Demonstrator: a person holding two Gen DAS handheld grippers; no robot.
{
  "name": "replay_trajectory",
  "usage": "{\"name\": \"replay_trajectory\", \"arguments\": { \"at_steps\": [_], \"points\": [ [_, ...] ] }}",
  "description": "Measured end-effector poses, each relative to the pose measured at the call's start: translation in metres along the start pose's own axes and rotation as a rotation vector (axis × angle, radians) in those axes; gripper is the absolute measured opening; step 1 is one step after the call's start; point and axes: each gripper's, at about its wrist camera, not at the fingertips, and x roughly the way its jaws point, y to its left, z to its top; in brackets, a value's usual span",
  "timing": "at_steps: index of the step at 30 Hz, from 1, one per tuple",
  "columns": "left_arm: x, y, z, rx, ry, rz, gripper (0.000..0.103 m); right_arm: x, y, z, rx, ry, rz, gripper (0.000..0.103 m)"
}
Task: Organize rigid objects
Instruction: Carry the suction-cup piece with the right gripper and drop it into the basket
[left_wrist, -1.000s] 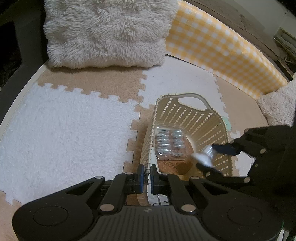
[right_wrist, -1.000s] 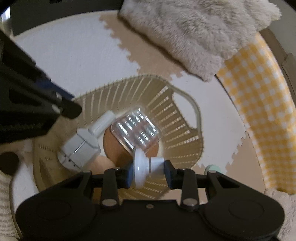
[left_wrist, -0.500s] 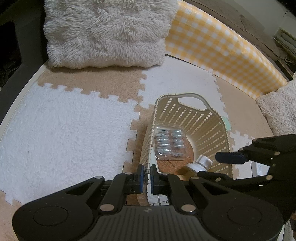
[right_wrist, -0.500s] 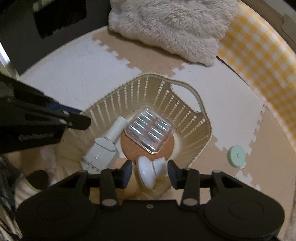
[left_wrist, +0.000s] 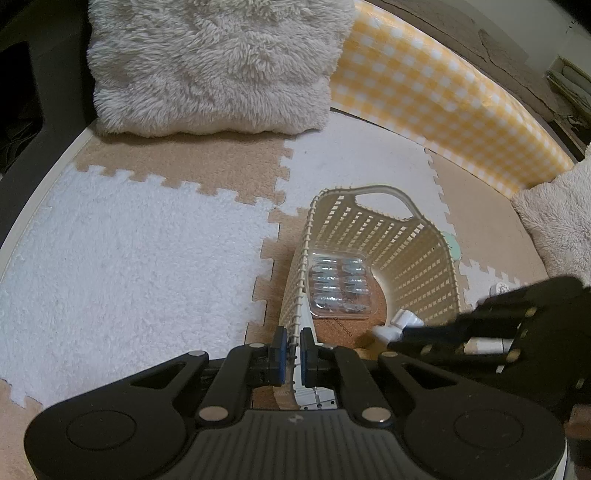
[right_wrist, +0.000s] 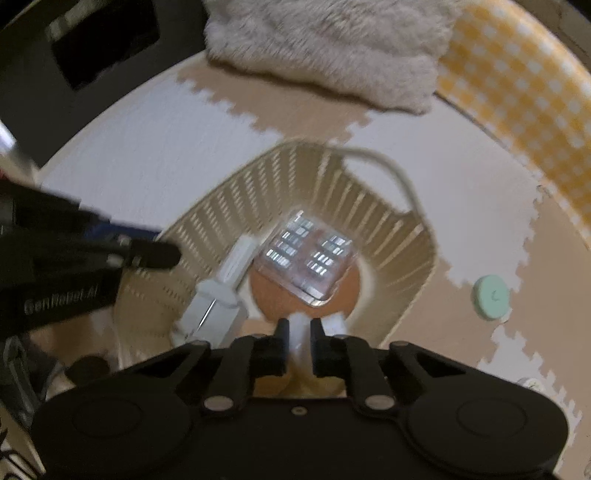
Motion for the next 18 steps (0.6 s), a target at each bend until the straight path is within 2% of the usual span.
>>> {"name": "replay_trajectory", "arguments": {
  "at_steps": [4,11,18],
  "points": [
    [0.000,0.000,0.000,-0.001,0.000,-0.001,0.006,0.004,0.007,-0.004,-0.013,0.029,0.041,0.008],
    [0.000,0.000,0.000,-0.001,0.000,0.000,0.006,-0.016,0.004,0.002,0.016,-0.028,0.054,0.008],
    [0.000,0.000,0.000,-0.001,0.000,0.000,0.006,-0.030,0.002,-0.002,0.022,-0.042,0.047,0.009]
  ]
}}
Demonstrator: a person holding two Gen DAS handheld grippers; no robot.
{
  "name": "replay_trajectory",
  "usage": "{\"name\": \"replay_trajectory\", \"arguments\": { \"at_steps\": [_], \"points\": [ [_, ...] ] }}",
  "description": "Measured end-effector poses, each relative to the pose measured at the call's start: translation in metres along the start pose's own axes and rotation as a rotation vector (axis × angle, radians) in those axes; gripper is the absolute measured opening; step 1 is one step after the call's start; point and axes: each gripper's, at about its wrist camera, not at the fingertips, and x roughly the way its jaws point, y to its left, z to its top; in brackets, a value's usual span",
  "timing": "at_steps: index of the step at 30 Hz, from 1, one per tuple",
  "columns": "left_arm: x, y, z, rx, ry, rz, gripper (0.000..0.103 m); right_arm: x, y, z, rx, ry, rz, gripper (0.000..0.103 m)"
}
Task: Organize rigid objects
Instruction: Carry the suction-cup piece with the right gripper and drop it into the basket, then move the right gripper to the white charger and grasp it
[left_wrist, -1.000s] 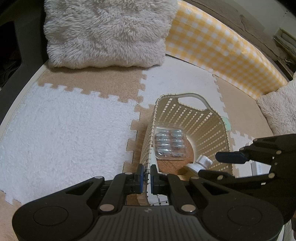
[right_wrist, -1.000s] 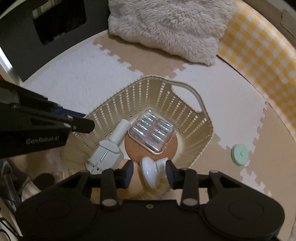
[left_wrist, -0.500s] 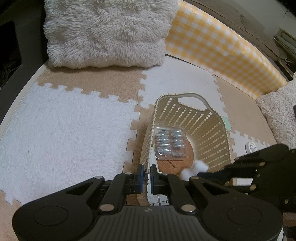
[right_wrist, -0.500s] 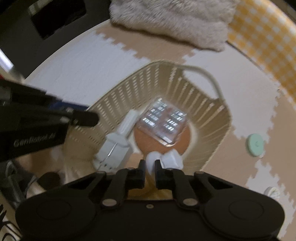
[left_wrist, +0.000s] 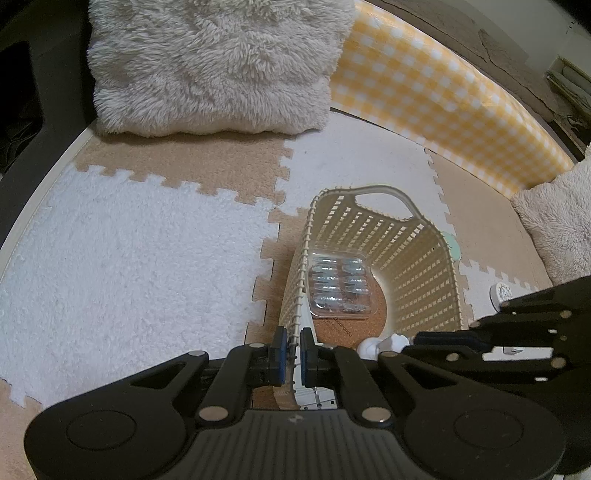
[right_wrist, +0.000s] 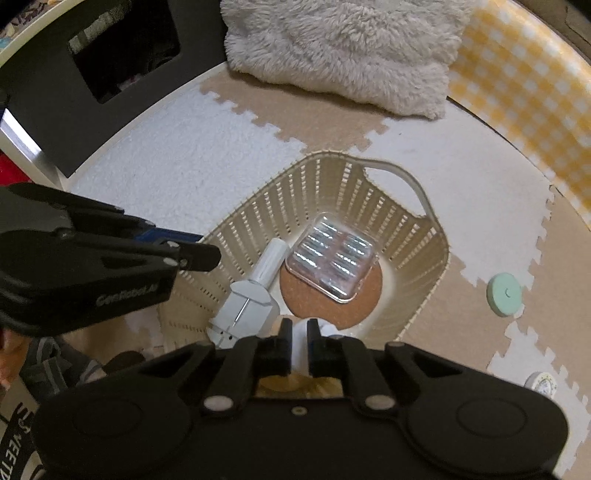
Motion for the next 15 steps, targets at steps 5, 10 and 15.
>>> {"name": "replay_trajectory", "arguments": {
  "at_steps": [5,10,15],
  "points": [
    [0.000,0.000,0.000,0.000,0.000,0.000,0.006,-0.014,-0.001,-0.008,0.031,-0.040,0.012,0.024],
    [0.000,0.000,0.000,0.002,0.000,0.001,0.006,-0.030,-0.002,-0.017,0.059,-0.084,0.018,0.033],
    [0.000,0.000,0.000,0.001,0.000,0.001,0.006,-0.048,-0.009,-0.025,0.104,-0.140,0.015,0.047]
  ]
}}
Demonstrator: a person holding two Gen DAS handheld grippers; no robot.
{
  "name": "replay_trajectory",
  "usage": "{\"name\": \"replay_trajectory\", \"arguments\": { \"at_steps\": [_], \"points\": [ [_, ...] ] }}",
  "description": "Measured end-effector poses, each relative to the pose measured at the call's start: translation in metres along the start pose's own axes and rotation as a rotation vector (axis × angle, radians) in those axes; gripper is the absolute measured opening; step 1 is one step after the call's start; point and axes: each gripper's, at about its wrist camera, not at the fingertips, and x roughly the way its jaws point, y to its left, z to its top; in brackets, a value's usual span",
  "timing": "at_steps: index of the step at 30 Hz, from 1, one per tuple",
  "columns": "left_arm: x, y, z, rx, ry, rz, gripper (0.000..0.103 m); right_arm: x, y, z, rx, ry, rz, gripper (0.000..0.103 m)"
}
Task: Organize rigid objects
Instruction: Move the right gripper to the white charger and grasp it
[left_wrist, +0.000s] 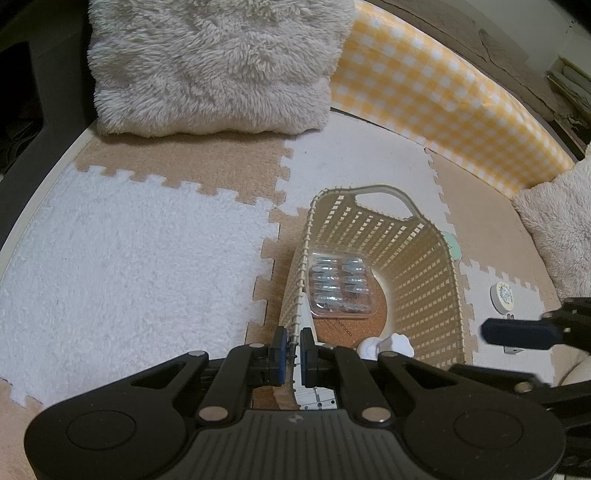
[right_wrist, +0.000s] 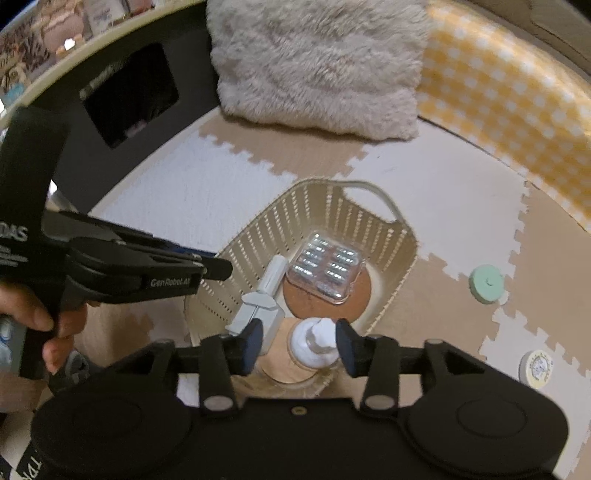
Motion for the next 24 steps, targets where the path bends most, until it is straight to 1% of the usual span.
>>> {"name": "replay_trajectory", "arguments": {
  "at_steps": [1,3,5,8,9,11,14,17,21,24],
  "points": [
    [0.000,0.000,0.000,0.000,0.000,0.000,0.006,-0.004,-0.002,-0.001,0.013,-0.013,0.001,0.048],
    [0.000,0.000,0.000,0.001,0.000,0.001,0.006,-0.012,-0.006,-0.003,0.037,-0.039,0.004,0.059],
    [0.000,0.000,0.000,0.002,0.000,0.001,0.006,-0.020,-0.010,-0.005,0.056,-0.063,0.000,0.067],
    [0.000,0.000,0.000,0.002,0.000,0.001,0.006,-0.030,-0.017,-0.008,0.085,-0.093,-0.010,0.071],
    [-0.001,0.000,0.000,0.003,0.000,0.001,0.006,-0.033,-0.020,-0.008,0.096,-0.103,-0.016,0.075],
    [-0.001,0.001,0.000,0.004,0.000,0.001,0.006,-0.040,-0.027,-0.010,0.117,-0.124,-0.036,0.080],
    [-0.001,0.001,0.000,0.003,0.000,0.001,0.006,-0.048,-0.037,-0.014,0.155,-0.153,-0.060,0.083],
    [-0.001,0.001,0.000,0.003,0.000,0.002,0.006,-0.054,-0.050,-0.019,0.192,-0.179,-0.089,0.091],
    [-0.001,0.001,0.000,0.003,0.000,0.002,0.006,-0.060,-0.072,-0.029,0.265,-0.203,-0.160,0.098],
    [-0.001,0.000,0.000,0.003,0.000,0.002,0.006,-0.060,-0.093,-0.039,0.326,-0.213,-0.203,0.101]
  ]
}}
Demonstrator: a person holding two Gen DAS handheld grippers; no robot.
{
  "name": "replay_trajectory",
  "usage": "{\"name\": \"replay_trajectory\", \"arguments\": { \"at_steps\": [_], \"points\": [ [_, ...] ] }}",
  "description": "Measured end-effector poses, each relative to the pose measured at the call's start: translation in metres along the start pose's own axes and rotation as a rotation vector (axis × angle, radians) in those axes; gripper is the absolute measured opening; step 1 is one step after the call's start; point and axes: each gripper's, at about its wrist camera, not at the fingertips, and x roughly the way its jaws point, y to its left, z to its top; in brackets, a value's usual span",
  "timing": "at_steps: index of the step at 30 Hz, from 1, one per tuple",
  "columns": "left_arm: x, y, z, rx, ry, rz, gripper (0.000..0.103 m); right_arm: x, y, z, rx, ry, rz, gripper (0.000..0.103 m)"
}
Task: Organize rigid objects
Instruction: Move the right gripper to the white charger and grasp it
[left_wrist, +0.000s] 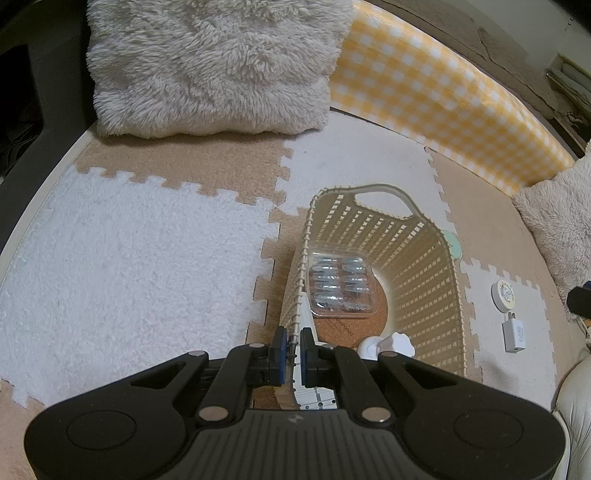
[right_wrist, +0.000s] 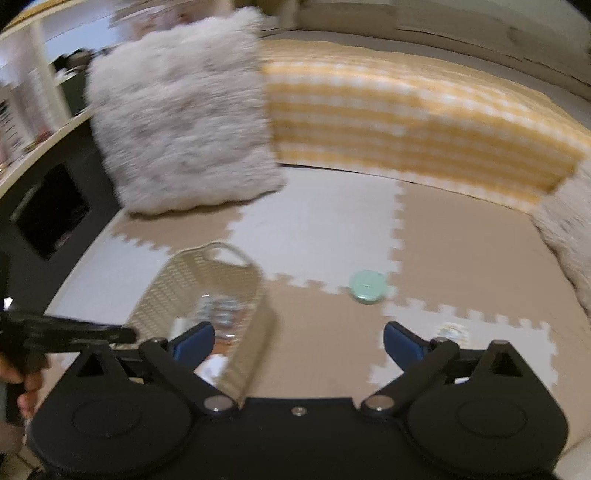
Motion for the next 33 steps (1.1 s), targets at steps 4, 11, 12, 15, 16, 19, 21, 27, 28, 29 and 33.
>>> {"name": "replay_trajectory", "arguments": {
  "at_steps": [4,11,12,15,16,19,21,27,28,29,33],
  "points": [
    [0.000,0.000,0.000,0.000,0.000,0.000,0.006,0.008,-0.032,-0.008,0.091,-0.013,-0.056,0.103],
    [0.000,0.000,0.000,0.002,0.000,0.001,0.006,0.035,-0.077,-0.028,0.217,0.024,-0.183,0.103],
    [0.000,0.000,0.000,0.001,0.000,0.001,0.006,0.040,-0.083,-0.031,0.234,0.033,-0.191,0.103],
    [0.000,0.000,0.000,0.001,0.000,0.001,0.006,0.054,-0.099,-0.039,0.281,0.067,-0.213,0.103],
    [0.000,0.000,0.000,0.002,0.000,0.000,0.006,0.058,-0.103,-0.041,0.295,0.079,-0.222,0.102],
    [-0.001,0.000,0.000,0.002,0.001,-0.001,0.006,0.068,-0.112,-0.044,0.328,0.089,-0.227,0.088],
    [-0.001,0.000,0.000,0.005,0.001,0.000,0.006,0.076,-0.115,-0.046,0.332,0.097,-0.223,0.079],
    [-0.001,0.000,-0.001,0.008,0.001,0.000,0.006,0.100,-0.123,-0.054,0.310,0.161,-0.239,0.055],
    [-0.001,0.000,-0.001,0.008,0.001,0.000,0.006,0.104,-0.125,-0.056,0.313,0.175,-0.241,0.053],
    [-0.001,0.000,-0.001,0.007,0.001,0.000,0.006,0.108,-0.127,-0.057,0.317,0.187,-0.247,0.050],
    [-0.001,0.000,-0.001,0.007,0.001,0.000,0.006,0.112,-0.125,-0.057,0.274,0.182,-0.272,0.050]
  ]
}}
